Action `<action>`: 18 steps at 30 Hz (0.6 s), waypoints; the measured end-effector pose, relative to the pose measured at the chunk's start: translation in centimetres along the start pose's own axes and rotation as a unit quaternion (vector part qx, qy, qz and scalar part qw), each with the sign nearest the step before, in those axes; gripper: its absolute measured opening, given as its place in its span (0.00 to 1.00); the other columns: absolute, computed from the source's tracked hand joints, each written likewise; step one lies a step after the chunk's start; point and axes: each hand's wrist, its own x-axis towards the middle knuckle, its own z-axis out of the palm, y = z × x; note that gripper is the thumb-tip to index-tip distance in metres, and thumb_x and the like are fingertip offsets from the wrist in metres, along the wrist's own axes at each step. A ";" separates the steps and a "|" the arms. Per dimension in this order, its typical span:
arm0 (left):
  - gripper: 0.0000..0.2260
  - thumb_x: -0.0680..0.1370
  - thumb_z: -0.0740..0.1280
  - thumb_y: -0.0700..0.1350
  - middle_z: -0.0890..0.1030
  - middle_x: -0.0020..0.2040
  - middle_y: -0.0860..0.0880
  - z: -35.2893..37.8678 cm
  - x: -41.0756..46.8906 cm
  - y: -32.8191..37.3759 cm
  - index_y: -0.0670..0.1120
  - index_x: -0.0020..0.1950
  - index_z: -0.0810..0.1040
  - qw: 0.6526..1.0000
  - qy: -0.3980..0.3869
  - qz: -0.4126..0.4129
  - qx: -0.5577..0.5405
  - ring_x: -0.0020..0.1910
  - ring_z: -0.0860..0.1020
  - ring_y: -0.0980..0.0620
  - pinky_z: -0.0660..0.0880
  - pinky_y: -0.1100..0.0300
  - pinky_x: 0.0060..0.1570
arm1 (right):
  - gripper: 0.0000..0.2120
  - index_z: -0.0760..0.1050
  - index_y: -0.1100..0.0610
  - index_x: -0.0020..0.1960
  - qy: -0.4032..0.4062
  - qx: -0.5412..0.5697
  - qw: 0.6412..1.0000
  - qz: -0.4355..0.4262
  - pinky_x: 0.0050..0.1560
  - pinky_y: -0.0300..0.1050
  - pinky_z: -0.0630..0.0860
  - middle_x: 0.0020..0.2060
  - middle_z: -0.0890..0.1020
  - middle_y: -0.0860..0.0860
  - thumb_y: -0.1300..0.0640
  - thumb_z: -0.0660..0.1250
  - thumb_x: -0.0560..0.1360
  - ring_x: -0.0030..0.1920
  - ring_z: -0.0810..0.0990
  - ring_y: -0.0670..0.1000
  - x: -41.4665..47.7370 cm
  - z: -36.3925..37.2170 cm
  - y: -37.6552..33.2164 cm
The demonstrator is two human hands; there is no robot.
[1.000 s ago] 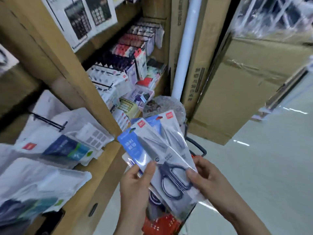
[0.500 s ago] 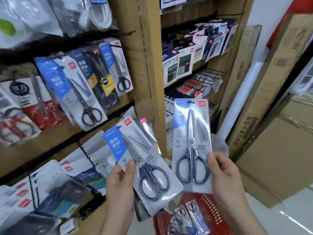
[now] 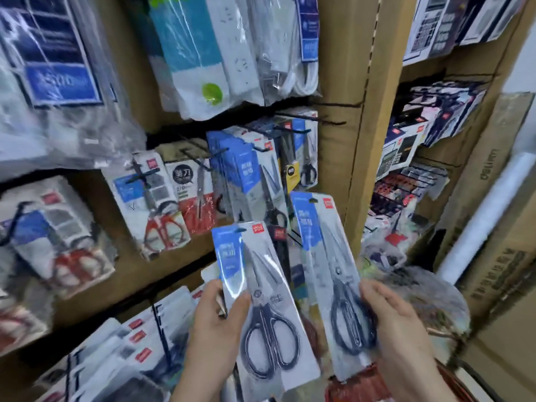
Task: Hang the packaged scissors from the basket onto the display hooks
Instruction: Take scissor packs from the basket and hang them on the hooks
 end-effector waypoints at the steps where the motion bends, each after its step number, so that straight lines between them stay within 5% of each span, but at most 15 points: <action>1: 0.03 0.78 0.70 0.43 0.79 0.32 0.57 -0.5 0.3 0.3 0.52 0.49 0.78 1.000 -0.006 0.002 -0.002 0.31 0.76 0.60 0.71 0.69 0.34 | 0.11 0.81 0.64 0.48 0.003 -0.002 1.000 -0.002 0.33 0.42 0.77 0.33 0.85 0.54 0.56 0.66 0.76 0.30 0.81 0.48 0.1 0.5 -0.3; 5: 0.09 0.79 0.67 0.42 0.79 0.45 0.53 -1.2 1.2 1.0 0.56 0.55 0.75 0.999 -0.046 0.002 0.020 0.35 0.74 0.69 0.67 0.75 0.35 | 0.27 0.81 0.59 0.55 0.000 -0.011 1.000 -0.012 0.35 0.40 0.81 0.44 0.86 0.59 0.45 0.78 0.62 0.38 0.85 0.52 1.0 1.1 -1.7; 8: 0.24 0.78 0.69 0.43 0.80 0.61 0.53 -0.1 2.3 1.5 0.69 0.65 0.67 0.996 -0.083 0.005 0.012 0.55 0.79 0.61 0.74 0.63 0.55 | 0.49 0.79 0.55 0.61 -0.041 -0.011 0.999 -0.027 0.44 0.43 0.83 0.50 0.86 0.58 0.40 0.86 0.44 0.48 0.86 0.54 1.5 1.2 -2.4; 10: 0.32 0.79 0.68 0.41 0.79 0.64 0.59 1.1 2.9 2.2 0.76 0.66 0.62 0.994 -0.111 0.017 0.013 0.60 0.78 0.59 0.75 0.59 0.61 | 0.46 0.81 0.53 0.60 -0.054 -0.018 0.998 -0.039 0.43 0.41 0.82 0.51 0.86 0.57 0.42 0.86 0.43 0.49 0.86 0.53 2.1 1.2 -2.5; 11: 0.31 0.79 0.68 0.40 0.78 0.62 0.65 1.9 3.2 2.6 0.76 0.65 0.65 0.992 -0.121 0.032 0.021 0.58 0.78 0.64 0.74 0.66 0.58 | 0.42 0.82 0.51 0.58 -0.061 -0.023 0.997 -0.042 0.44 0.41 0.82 0.52 0.86 0.56 0.43 0.86 0.46 0.50 0.86 0.53 2.3 1.2 -2.7; 14: 0.17 0.80 0.66 0.43 0.81 0.52 0.69 4.1 4.6 3.2 0.69 0.53 0.77 0.988 -0.135 0.048 0.060 0.40 0.78 0.71 0.68 0.79 0.37 | 0.34 0.83 0.46 0.57 -0.069 -0.023 0.996 -0.052 0.51 0.47 0.82 0.53 0.86 0.53 0.43 0.85 0.51 0.53 0.85 0.53 3.4 0.9 -3.1; 16: 0.14 0.81 0.66 0.45 0.80 0.53 0.69 5.7 5.7 3.6 0.68 0.50 0.79 0.989 -0.133 0.037 0.059 0.53 0.76 0.73 0.69 0.80 0.46 | 0.33 0.82 0.42 0.56 -0.053 -0.040 0.996 -0.067 0.55 0.48 0.81 0.53 0.86 0.50 0.39 0.83 0.52 0.54 0.85 0.52 4.6 0.3 -3.4; 18: 0.14 0.81 0.65 0.46 0.81 0.55 0.67 7.3 6.7 3.9 0.67 0.52 0.81 0.990 -0.129 0.027 0.052 0.60 0.76 0.68 0.71 0.72 0.59 | 0.24 0.81 0.42 0.56 -0.027 -0.056 0.994 -0.086 0.56 0.49 0.81 0.51 0.87 0.48 0.45 0.79 0.60 0.54 0.84 0.50 6.6 -0.8 -3.6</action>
